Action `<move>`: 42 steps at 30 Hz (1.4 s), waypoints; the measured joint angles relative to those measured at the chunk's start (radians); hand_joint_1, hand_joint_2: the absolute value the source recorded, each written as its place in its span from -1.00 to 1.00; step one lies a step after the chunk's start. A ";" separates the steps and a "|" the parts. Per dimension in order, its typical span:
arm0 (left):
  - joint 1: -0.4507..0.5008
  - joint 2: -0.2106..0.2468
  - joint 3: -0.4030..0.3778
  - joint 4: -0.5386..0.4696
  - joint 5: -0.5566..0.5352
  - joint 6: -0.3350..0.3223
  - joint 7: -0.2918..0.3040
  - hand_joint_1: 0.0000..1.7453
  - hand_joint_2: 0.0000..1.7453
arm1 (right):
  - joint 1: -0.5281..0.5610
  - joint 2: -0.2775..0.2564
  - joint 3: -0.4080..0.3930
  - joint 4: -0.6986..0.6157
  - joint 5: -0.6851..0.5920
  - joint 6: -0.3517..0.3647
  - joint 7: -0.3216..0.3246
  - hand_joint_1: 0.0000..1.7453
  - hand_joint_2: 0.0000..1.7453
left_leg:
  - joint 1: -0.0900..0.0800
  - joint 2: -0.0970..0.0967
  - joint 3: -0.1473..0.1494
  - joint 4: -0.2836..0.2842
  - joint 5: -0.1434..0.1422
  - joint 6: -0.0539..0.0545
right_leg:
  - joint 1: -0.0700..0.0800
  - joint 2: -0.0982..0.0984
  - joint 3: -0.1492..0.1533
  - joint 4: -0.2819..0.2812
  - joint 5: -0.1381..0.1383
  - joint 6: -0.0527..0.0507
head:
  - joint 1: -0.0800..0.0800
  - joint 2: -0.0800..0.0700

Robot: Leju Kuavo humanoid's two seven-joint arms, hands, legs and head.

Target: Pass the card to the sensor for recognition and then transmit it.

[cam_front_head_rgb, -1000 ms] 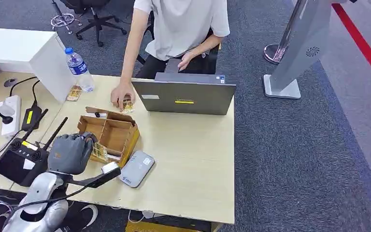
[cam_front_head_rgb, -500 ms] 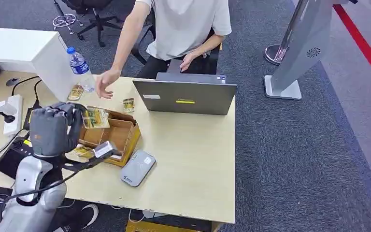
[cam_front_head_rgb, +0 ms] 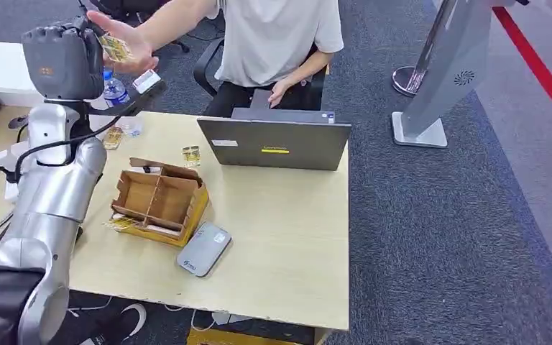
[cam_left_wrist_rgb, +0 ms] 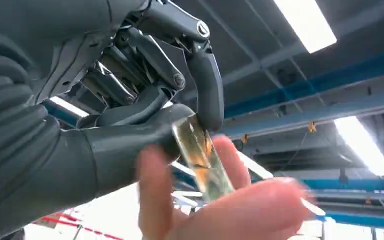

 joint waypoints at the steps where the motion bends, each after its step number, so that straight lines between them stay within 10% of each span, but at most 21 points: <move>1: -0.012 -0.006 0.000 0.025 0.000 0.000 0.000 -1.00 1.00 | -0.001 0.001 0.002 0.000 0.000 0.000 0.000 -1.00 1.00 | 0.000 0.000 0.000 0.000 0.000 0.000 | 0.000 0.000 0.000 0.000 0.000 0.000 | -0.001 0.000; 29: -0.056 -0.003 0.002 0.186 0.052 -0.026 0.003 -1.00 1.00 | 0.003 0.005 0.019 0.000 -0.026 -0.003 -0.008 -1.00 1.00 | 0.000 0.002 -0.003 0.000 0.000 0.000 | 0.000 0.002 -0.002 0.000 0.000 0.000 | 0.000 0.000; 36: -0.067 0.284 0.149 0.256 0.376 -0.179 -0.157 -1.00 1.00 | 0.033 -0.001 0.019 0.000 -0.054 -0.001 -0.031 -1.00 1.00 | 0.002 0.017 -0.003 -0.002 -0.004 -0.005 | 0.001 0.018 -0.008 0.005 -0.001 -0.004 | 0.001 0.000; 42: 0.104 0.564 0.575 0.476 0.970 -0.447 -0.233 -1.00 1.00 | 0.057 -0.022 0.012 0.000 -0.077 0.023 -0.042 -1.00 1.00 | 0.000 0.029 0.009 -0.006 -0.013 -0.011 | -0.001 0.030 -0.004 0.006 -0.008 -0.010 | -0.005 0.000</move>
